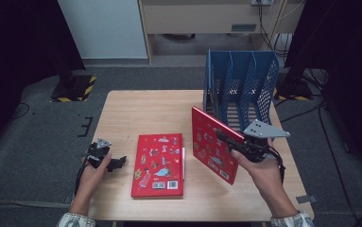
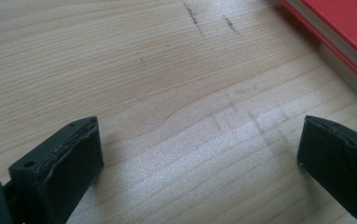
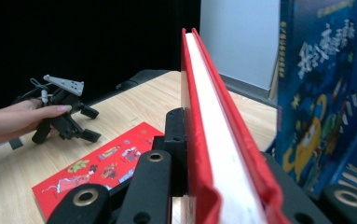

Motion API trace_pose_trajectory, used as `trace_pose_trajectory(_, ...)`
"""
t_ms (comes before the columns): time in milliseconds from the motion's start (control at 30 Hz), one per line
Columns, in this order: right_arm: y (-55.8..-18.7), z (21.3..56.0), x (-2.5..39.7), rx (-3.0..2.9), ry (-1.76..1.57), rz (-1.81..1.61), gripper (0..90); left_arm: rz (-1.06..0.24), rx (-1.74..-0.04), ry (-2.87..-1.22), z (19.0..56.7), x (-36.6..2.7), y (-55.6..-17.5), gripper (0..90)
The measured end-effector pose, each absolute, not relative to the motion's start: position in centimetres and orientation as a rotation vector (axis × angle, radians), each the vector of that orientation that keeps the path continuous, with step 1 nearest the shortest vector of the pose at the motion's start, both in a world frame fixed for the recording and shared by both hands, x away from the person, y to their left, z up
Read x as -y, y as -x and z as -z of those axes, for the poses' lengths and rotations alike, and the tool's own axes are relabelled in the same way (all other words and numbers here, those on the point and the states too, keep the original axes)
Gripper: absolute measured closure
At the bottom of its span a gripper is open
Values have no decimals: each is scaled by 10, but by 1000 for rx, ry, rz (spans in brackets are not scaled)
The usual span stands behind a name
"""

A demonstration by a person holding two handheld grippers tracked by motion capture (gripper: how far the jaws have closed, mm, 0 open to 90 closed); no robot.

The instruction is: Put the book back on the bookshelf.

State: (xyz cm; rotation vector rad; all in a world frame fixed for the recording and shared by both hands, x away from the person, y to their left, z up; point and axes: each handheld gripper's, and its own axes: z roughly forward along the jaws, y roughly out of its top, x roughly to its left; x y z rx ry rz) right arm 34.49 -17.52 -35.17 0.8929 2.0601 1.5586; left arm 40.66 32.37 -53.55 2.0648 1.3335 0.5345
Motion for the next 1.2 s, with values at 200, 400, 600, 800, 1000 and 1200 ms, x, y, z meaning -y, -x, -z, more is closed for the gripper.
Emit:
trace_pose_trajectory(200,-335,356,193,-2059,-922,-1535,794,-538,-1332,-2054,536,-323,-407,0)
trace_pose_trajectory(400,-324,357,211,-2039,-959,-1526,794,-541,-1329,-2052,537,-322,-406,0)
trace_pose_trajectory(600,-316,348,229,-2006,-997,-1538,794,-542,-1328,-2054,537,-322,-406,0)
trace_pose_trajectory(800,-317,325,237,-1971,-1003,-1537,794,-543,-1329,-2054,537,-322,-406,0)
trace_pose_trajectory(1000,-326,300,240,-1940,-1021,-1529,794,-544,-1329,-2052,537,-321,-406,0)
trace_pose_trajectory(1200,-338,282,242,-1921,-1042,-1494,794,-544,-1330,-2049,537,-321,-406,0)
